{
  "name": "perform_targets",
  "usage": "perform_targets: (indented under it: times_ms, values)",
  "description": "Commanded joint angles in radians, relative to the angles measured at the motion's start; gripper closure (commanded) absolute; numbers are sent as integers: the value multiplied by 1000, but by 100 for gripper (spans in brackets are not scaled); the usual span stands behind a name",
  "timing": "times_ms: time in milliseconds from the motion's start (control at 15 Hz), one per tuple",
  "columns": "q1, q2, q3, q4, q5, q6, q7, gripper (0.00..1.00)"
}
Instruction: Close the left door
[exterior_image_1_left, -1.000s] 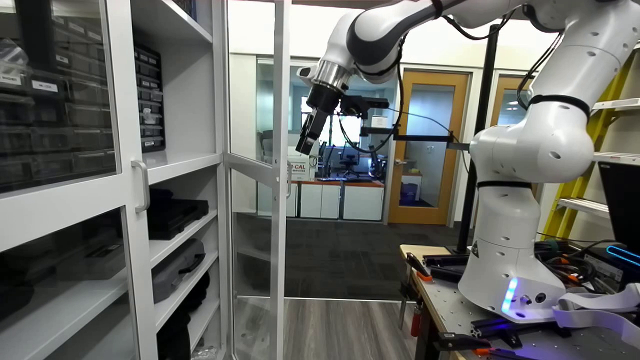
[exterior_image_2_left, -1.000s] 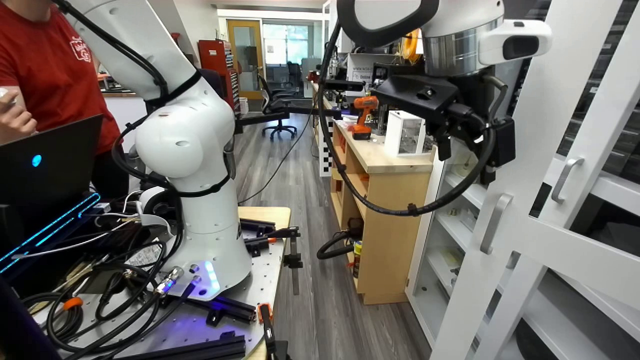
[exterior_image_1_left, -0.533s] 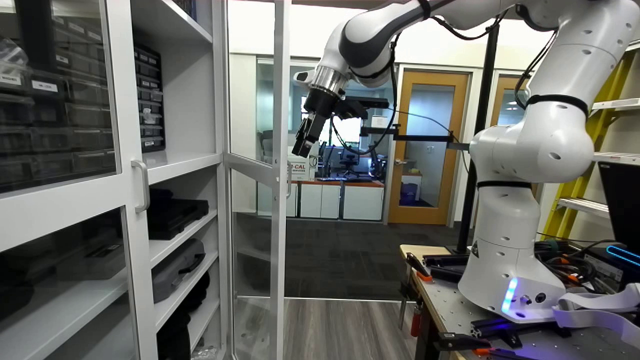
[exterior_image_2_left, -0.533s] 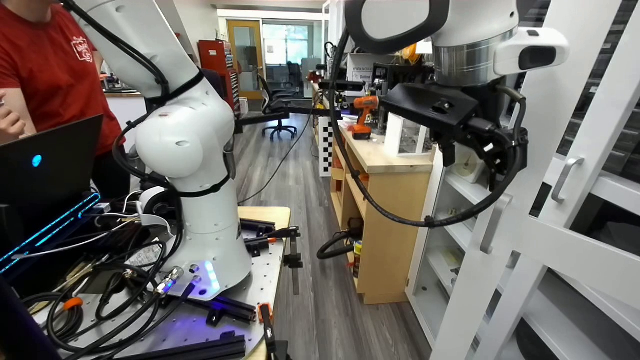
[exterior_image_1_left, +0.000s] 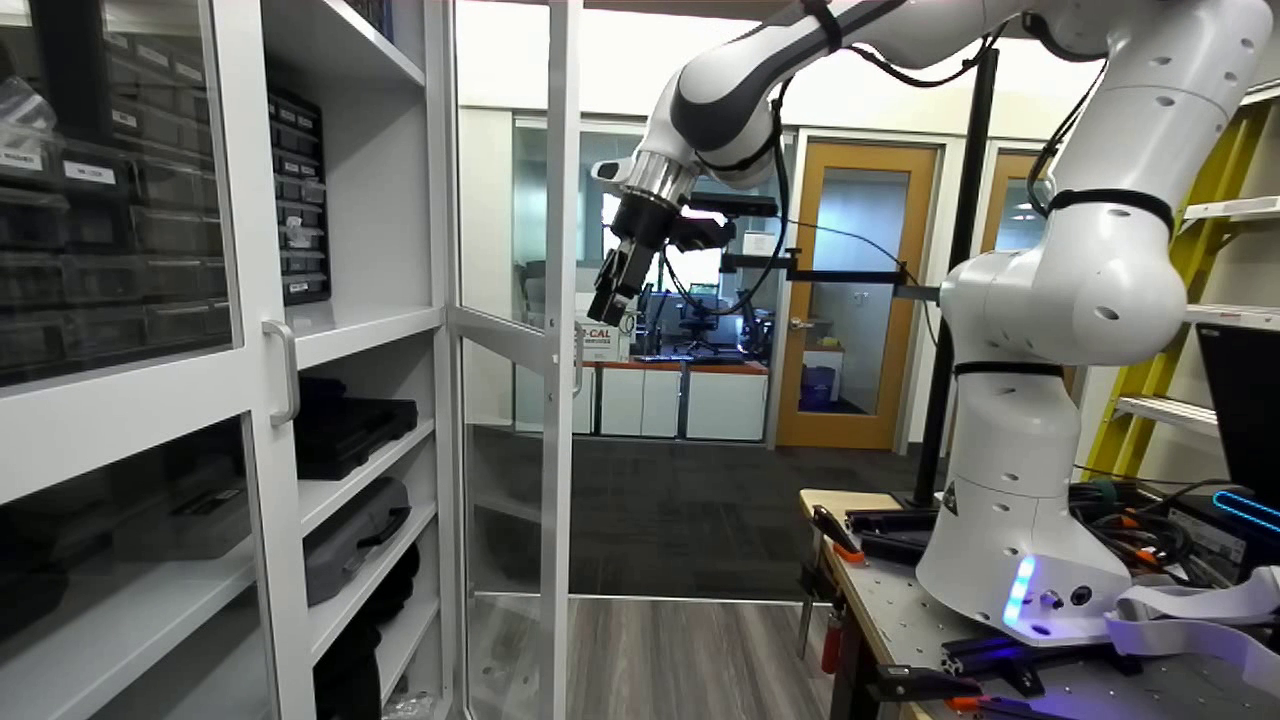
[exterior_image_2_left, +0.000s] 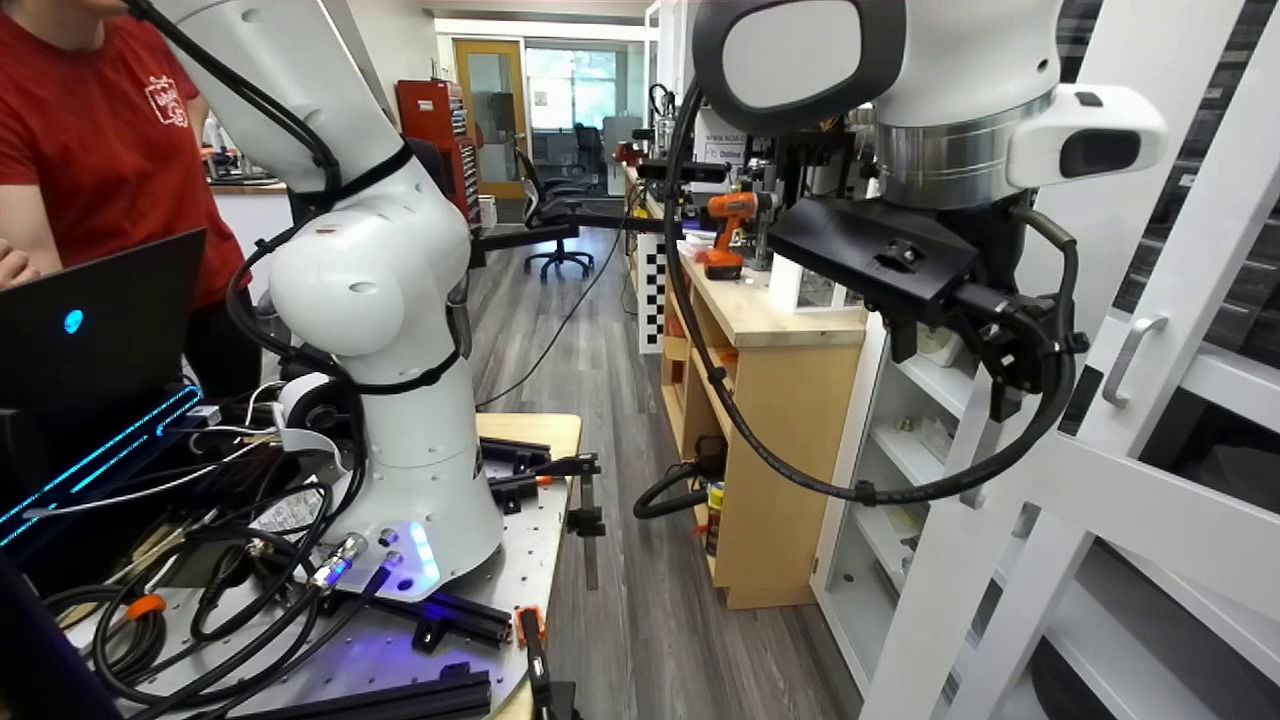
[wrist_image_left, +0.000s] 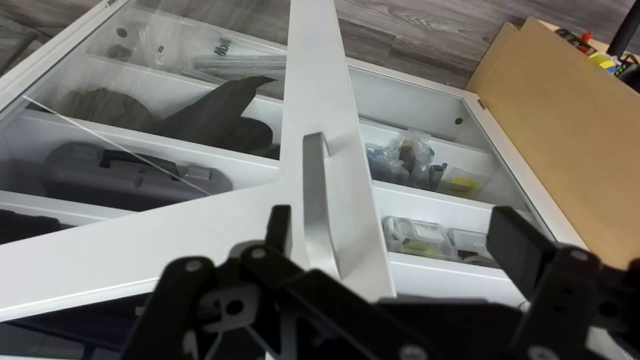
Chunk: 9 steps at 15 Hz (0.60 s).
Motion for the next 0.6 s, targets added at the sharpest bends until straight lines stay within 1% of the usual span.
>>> perform_targets:
  times_ms: [0,533]
  values:
    - [-16,11,-14,4,38,5,-84,0]
    - [-10,15,-30,12,119,-26,-259,0]
